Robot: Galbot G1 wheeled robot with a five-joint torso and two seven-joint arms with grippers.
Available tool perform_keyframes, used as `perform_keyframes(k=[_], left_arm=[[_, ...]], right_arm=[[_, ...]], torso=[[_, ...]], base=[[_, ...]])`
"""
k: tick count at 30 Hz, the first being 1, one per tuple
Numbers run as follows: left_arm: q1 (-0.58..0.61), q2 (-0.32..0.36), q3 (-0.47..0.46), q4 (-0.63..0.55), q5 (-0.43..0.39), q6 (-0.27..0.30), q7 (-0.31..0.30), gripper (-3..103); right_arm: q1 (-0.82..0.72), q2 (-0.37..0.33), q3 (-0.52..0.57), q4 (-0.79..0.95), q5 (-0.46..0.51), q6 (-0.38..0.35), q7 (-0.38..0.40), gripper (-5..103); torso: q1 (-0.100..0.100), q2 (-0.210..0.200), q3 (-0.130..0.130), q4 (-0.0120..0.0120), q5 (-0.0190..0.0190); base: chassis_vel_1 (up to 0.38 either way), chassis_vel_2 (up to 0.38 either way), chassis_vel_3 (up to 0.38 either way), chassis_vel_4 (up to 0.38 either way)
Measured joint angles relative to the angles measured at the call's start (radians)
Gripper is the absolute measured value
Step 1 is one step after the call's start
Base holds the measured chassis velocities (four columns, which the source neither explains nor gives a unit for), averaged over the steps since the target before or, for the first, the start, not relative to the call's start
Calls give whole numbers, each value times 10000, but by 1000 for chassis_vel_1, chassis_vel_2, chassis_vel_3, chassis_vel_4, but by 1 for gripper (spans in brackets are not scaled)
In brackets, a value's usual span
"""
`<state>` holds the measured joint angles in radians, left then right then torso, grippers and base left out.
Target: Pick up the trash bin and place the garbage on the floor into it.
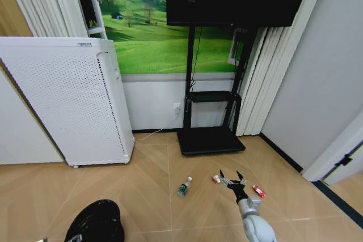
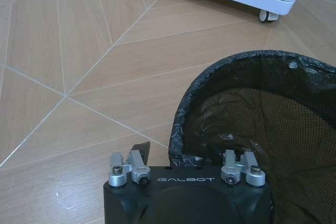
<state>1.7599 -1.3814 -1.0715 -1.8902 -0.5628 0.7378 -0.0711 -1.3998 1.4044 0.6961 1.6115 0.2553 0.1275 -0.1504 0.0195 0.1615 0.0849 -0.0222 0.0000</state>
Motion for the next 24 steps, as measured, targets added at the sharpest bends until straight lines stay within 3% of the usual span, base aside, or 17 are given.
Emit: perform_keyframes(k=[4, 5, 8, 12, 14, 17, 24], left_arm=[[-78, 41, 7, 89, -74, -5, 1, 47], [-78, 41, 7, 89, -74, -5, 1, 47], [-193, 126, 36, 199, -212, -10, 17, 32], [-275, 185, 74, 232, -218, -13, 21, 21], [-376, 228, 119, 267, -164, -13, 47, 10], [-474, 283, 176, 303, -79, -23, 64, 3], [-723, 352, 386, 389, 65, -23, 94, 3]], right_arm=[[22, 53, -9, 58, -89, -27, 26, 100], [22, 53, -9, 58, -89, -27, 26, 100], [65, 118, -24, 104, -165, -69, 87, 100], [78, 169, -28, 167, -204, -145, 139, 100], [81, 207, -29, 218, -222, -192, 176, 100], [85, 235, -18, 229, -228, -207, 200, 100], [39, 307, 39, 229, -278, -210, 234, 100]], torso=[[0, 1, 0, 0, 0], [0, 1, 0, 0, 0], [0, 2, 1, 0, 0], [0, 2, 1, 0, 0], [0, 2, 2, 0, 0], [0, 3, 1, -1, 2], [0, 3, 2, 0, 1]], base=[[0, 0, 0, 0], [0, 0, 0, 0], [0, 0, 0, 0], [0, 0, 0, 0], [0, 0, 0, 0], [0, 0, 0, 0], [0, 0, 0, 0]])
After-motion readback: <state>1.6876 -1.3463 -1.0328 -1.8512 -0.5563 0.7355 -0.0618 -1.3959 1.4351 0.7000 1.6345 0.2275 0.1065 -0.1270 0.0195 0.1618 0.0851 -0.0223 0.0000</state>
